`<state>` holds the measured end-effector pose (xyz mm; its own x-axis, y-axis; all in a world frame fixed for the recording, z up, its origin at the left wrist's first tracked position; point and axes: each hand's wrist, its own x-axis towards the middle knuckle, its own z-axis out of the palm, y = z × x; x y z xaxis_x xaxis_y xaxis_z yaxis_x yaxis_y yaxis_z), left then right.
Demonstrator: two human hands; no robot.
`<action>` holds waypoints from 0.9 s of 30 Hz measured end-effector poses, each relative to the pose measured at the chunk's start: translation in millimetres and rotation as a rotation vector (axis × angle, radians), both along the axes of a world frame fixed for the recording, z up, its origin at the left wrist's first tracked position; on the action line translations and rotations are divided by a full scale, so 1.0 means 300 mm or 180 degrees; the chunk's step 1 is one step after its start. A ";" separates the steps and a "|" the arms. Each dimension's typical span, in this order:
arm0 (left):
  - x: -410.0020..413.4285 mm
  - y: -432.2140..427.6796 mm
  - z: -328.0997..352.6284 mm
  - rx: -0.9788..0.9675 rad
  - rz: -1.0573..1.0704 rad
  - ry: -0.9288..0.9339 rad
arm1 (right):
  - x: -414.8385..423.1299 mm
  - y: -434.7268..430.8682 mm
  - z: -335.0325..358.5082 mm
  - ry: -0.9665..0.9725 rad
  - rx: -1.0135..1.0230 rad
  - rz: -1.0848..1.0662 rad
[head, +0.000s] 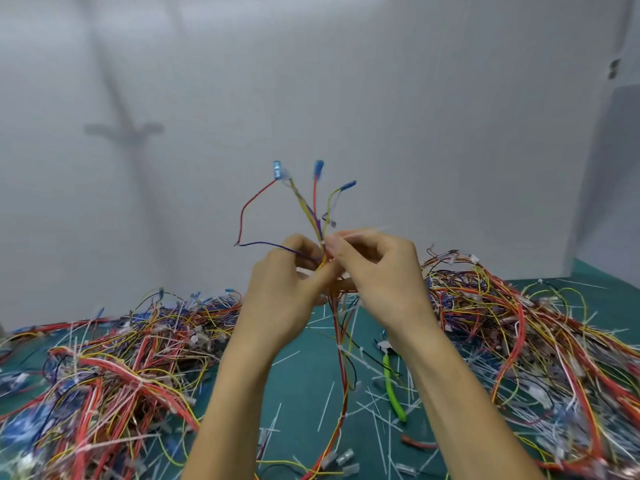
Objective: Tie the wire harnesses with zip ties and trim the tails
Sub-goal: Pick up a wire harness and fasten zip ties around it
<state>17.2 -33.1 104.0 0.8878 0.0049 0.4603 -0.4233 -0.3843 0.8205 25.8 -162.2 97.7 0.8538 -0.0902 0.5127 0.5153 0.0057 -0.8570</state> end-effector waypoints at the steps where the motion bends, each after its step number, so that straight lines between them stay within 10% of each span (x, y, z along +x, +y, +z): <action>1: 0.006 -0.001 0.000 -0.0192 0.0077 -0.0095 | -0.004 -0.002 0.004 -0.0034 -0.0010 0.0120; 9: 0.001 0.050 0.019 -0.1531 0.0021 -0.0388 | -0.013 -0.070 0.022 0.0184 -0.1391 -0.0399; 13: -0.010 0.042 0.033 -0.2091 -0.0242 -0.0336 | -0.010 -0.091 0.014 0.0750 -0.1213 0.0439; 27: 0.011 0.050 0.003 -0.1676 0.0123 -0.0364 | 0.010 -0.126 0.008 0.0141 -0.0950 -0.0869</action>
